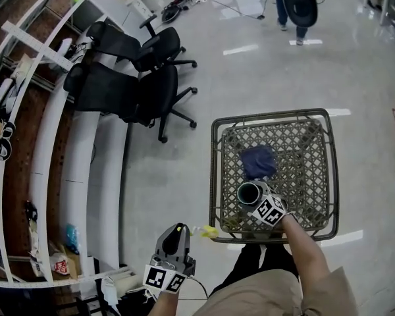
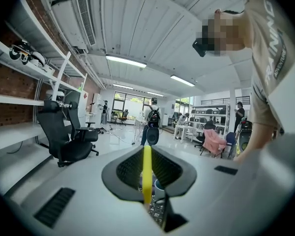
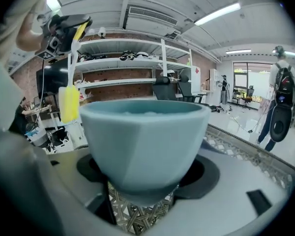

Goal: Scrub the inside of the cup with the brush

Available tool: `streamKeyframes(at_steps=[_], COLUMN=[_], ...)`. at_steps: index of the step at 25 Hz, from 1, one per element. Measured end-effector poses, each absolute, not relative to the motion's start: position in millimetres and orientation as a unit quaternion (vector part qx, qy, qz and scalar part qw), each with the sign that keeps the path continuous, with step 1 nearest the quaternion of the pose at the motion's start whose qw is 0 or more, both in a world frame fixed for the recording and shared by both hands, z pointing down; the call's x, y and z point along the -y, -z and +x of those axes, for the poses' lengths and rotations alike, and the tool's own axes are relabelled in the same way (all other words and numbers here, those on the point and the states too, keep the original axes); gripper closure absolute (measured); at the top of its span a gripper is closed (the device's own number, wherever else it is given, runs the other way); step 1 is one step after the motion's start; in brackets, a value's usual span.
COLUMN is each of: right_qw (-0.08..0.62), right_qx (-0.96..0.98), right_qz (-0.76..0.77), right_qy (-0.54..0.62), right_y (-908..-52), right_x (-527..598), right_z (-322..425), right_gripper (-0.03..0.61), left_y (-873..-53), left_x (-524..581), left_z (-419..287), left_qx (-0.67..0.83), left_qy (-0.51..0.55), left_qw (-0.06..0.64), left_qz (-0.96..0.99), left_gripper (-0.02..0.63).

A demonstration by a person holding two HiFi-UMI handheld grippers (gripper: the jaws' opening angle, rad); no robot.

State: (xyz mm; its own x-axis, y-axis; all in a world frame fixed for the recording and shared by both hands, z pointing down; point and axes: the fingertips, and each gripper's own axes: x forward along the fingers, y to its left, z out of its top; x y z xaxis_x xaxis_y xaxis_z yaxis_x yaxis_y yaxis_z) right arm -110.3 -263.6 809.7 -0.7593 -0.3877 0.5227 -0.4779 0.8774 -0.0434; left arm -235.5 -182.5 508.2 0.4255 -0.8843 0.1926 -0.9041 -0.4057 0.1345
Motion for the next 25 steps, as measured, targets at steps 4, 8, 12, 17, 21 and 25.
streamKeyframes(at_steps=[4, 8, 12, 17, 21, 25], right_qw=[0.258, 0.256, 0.245, 0.235, 0.234, 0.211], right_qx=[0.935, 0.935, 0.935, 0.937, 0.941, 0.949], right_qz=[0.231, 0.232, 0.245, 0.250, 0.236, 0.219], right_qy=[-0.081, -0.080, -0.071, -0.070, -0.067, -0.078], right_y=[-771.5, -732.3, -692.9, -669.6, -653.7, -629.9], right_x=[257.8, 236.8, 215.9, 190.5, 178.3, 177.6], right_z=[-99.2, -89.5, -83.2, -89.1, -97.5, -111.9], right_gripper=[0.195, 0.195, 0.195, 0.195, 0.195, 0.195], left_y=[-499.5, -486.3, -471.8, -452.0, -428.0, -385.0], left_x=[182.4, 178.9, 180.1, 180.2, 179.3, 187.9], left_z=[-231.5, -227.8, -222.9, -220.1, -217.4, -217.4], left_qx=[0.518, 0.497, 0.475, 0.446, 0.418, 0.380], left_qy=[-0.032, -0.024, -0.007, 0.005, 0.019, 0.047], left_qw=[0.102, 0.084, 0.073, 0.060, 0.062, 0.062], left_qz=[0.848, 0.863, 0.877, 0.893, 0.906, 0.922], left_gripper=[0.561, 0.561, 0.561, 0.561, 0.561, 0.561])
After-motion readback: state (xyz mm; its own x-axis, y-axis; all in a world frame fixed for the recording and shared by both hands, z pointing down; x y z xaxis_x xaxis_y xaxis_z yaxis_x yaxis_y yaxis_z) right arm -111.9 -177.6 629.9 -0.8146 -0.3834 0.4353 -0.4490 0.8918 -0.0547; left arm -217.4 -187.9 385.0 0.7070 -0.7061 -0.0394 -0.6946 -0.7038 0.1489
